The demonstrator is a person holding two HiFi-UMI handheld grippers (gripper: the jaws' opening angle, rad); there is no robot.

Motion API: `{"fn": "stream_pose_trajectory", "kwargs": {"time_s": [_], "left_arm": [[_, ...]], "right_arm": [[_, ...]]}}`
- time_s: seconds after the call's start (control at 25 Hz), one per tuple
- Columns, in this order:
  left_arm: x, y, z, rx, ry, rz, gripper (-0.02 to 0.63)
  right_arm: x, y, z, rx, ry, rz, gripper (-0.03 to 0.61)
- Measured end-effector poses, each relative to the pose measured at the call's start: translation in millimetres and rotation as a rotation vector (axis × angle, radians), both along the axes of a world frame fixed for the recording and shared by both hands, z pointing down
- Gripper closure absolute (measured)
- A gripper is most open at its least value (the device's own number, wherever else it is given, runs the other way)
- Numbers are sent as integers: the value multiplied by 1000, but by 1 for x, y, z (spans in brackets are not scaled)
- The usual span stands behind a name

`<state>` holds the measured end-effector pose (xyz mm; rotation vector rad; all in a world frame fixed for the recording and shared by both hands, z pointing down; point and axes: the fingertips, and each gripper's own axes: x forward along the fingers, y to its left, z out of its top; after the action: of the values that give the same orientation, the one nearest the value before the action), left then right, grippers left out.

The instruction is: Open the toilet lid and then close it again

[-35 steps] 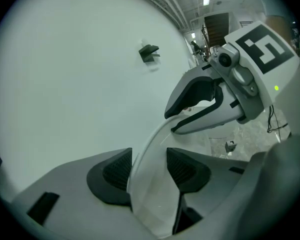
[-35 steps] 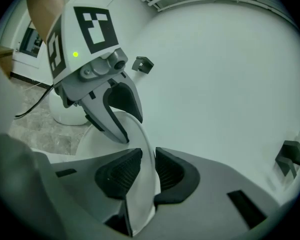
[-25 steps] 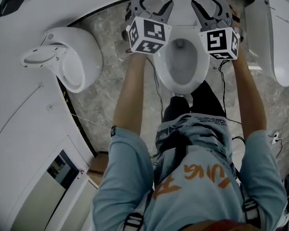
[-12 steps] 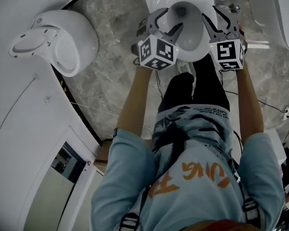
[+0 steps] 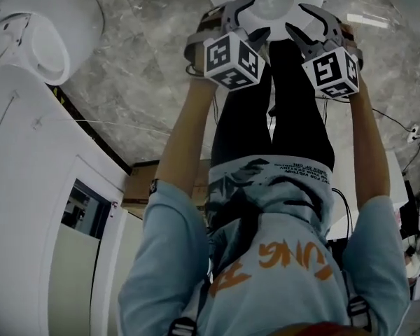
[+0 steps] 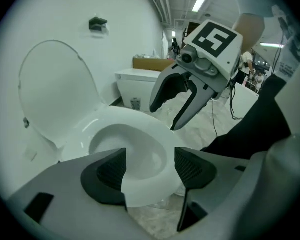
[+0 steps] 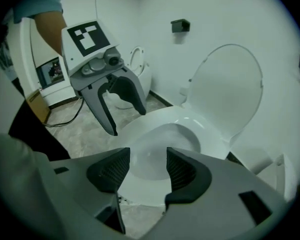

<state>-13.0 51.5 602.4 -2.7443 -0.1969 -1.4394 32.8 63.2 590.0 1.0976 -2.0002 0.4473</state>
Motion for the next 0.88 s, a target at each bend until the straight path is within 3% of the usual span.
{"fn": "stream_pose_trajectory", "kwargs": {"time_s": [0.12, 0.24, 0.44, 0.52, 0.72, 0.88], "left_arm": [[-8, 34, 50, -28, -82, 130, 268], [-18, 59, 91, -22, -177, 272, 258], [-15, 75, 121, 8, -223, 365, 245], [-17, 77, 136, 6, -258, 410, 245], [-31, 85, 158, -16, -316, 430, 242], [-24, 82, 154, -59, -275, 320, 241]], "right_arm": [[-27, 28, 49, -97, -30, -150, 303], [-42, 51, 91, -174, 13, -294, 244], [-50, 64, 129, -229, 117, -476, 228], [-54, 65, 141, -282, 110, -562, 202], [-67, 76, 167, -426, 118, -711, 206], [-68, 80, 170, -490, 151, -762, 239]]}}
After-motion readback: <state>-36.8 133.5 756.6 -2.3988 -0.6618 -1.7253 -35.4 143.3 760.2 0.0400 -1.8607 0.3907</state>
